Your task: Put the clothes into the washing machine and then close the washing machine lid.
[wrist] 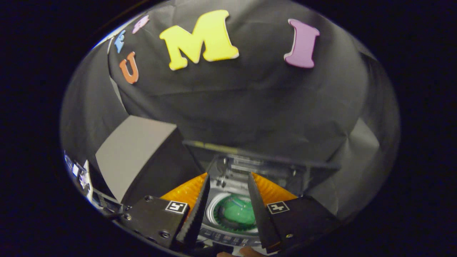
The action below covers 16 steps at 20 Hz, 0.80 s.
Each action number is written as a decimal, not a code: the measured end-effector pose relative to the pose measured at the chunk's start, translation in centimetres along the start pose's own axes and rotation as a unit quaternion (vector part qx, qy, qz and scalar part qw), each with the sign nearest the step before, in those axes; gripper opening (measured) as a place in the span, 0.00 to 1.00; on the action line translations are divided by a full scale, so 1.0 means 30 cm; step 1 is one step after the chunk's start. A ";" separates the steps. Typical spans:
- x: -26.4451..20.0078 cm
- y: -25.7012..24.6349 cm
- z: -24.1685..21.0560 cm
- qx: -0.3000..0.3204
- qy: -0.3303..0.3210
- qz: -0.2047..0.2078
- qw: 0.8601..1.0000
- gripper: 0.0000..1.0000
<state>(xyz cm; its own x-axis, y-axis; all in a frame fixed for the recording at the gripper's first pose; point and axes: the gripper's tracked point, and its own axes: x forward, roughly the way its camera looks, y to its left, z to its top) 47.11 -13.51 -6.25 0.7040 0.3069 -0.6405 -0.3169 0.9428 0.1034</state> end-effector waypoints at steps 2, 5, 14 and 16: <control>0.041 -0.032 0.080 -0.021 -0.036 -0.010 0.999 0.82; 0.137 -0.042 0.136 -0.027 -0.052 -0.012 0.998 0.87; 0.318 -0.087 0.087 0.025 -0.079 -0.012 0.996 0.87; 0.336 -0.079 0.047 0.042 -0.072 -0.009 0.996 0.88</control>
<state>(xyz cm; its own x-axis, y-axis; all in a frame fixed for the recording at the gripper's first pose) 55.85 -12.48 -11.87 0.7955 0.2989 -0.5271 -0.2525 0.9543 0.1601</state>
